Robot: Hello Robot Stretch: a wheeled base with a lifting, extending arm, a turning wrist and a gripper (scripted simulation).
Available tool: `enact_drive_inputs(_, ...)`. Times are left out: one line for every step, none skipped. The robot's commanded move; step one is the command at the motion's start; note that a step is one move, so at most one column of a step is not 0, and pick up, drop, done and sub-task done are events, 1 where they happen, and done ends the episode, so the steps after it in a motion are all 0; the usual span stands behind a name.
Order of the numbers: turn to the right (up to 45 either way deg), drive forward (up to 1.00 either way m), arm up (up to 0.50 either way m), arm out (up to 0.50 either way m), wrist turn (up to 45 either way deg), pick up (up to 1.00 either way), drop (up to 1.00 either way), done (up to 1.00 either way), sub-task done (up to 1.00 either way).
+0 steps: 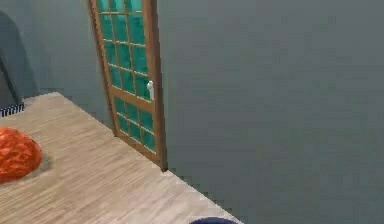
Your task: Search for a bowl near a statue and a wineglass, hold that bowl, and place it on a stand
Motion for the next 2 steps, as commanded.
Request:
enact_drive_inputs(-45.0,0.0,0.0,0.0,0.0,0.0,0.0,0.0,0.0)
enact_drive_inputs(0.0,0.35,0.0,0.0,0.0,0.0,0.0,0.0,0.0)
